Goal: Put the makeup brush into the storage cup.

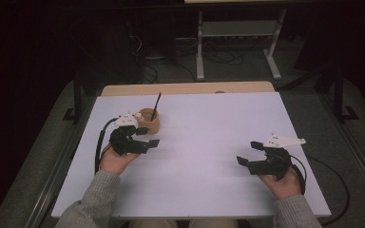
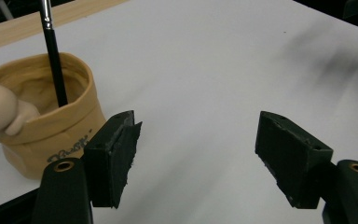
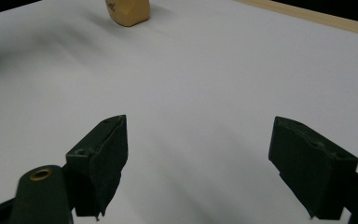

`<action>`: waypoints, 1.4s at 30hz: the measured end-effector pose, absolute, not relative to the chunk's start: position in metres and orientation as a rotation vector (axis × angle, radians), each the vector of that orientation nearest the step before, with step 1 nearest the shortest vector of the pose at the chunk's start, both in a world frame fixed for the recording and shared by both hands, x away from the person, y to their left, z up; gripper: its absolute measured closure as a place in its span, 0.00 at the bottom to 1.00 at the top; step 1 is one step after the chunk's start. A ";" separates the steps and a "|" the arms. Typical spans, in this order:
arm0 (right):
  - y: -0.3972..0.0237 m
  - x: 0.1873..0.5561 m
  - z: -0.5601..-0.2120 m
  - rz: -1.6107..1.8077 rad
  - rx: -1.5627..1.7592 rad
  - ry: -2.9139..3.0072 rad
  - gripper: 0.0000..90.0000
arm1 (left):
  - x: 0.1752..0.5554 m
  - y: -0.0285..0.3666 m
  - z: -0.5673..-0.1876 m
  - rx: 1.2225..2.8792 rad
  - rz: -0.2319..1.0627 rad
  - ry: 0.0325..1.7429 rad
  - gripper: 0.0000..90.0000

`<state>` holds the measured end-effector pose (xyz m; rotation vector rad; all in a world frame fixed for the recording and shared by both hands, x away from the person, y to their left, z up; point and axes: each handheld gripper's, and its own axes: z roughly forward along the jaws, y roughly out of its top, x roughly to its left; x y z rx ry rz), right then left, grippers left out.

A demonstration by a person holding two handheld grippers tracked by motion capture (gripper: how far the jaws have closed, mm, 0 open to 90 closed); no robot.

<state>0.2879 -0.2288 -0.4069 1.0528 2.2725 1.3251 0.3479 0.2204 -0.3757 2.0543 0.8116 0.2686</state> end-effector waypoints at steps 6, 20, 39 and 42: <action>-0.228 0.288 -0.408 1.320 1.052 2.276 0.21 | 0.340 0.221 -0.381 2.036 0.264 0.818 0.31; -0.225 0.287 -0.410 1.313 1.058 2.283 0.20 | 0.320 0.220 -0.382 2.052 0.296 0.798 0.28; -0.226 0.286 -0.411 1.314 1.053 2.274 0.20 | 0.299 0.235 -0.391 2.055 0.314 0.819 0.25; -0.226 0.286 -0.412 1.312 1.059 2.274 0.20 | 0.296 0.237 -0.393 2.053 0.320 0.822 0.24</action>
